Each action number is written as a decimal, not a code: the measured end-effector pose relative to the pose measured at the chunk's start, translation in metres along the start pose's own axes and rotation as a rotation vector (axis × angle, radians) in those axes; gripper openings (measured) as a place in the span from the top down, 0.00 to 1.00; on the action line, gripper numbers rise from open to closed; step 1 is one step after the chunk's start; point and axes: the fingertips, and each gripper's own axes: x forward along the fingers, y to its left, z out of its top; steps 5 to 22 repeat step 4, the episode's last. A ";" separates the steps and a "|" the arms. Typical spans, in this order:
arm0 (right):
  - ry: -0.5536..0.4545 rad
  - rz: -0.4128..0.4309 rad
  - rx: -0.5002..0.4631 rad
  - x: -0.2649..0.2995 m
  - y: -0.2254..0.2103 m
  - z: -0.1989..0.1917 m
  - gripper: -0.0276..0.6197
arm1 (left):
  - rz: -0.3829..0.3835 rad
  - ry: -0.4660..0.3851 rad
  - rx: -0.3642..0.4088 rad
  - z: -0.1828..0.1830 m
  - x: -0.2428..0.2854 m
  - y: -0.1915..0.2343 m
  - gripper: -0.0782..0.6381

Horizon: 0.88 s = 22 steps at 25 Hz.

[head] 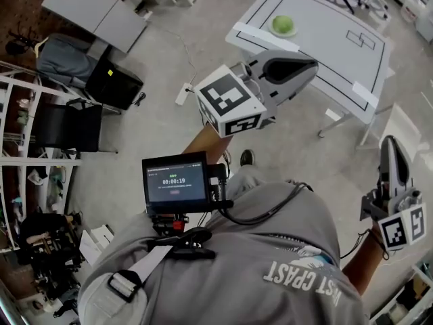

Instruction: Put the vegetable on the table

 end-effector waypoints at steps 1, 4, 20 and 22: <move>0.005 -0.011 0.009 -0.013 -0.009 -0.003 0.95 | -0.006 0.006 0.002 -0.002 0.009 -0.010 0.88; 0.023 -0.031 0.033 -0.045 -0.032 -0.010 0.95 | -0.024 0.021 0.000 -0.007 0.032 -0.039 0.88; 0.023 -0.031 0.033 -0.045 -0.032 -0.010 0.95 | -0.024 0.021 0.000 -0.007 0.032 -0.039 0.88; 0.023 -0.031 0.033 -0.045 -0.032 -0.010 0.95 | -0.024 0.021 0.000 -0.007 0.032 -0.039 0.88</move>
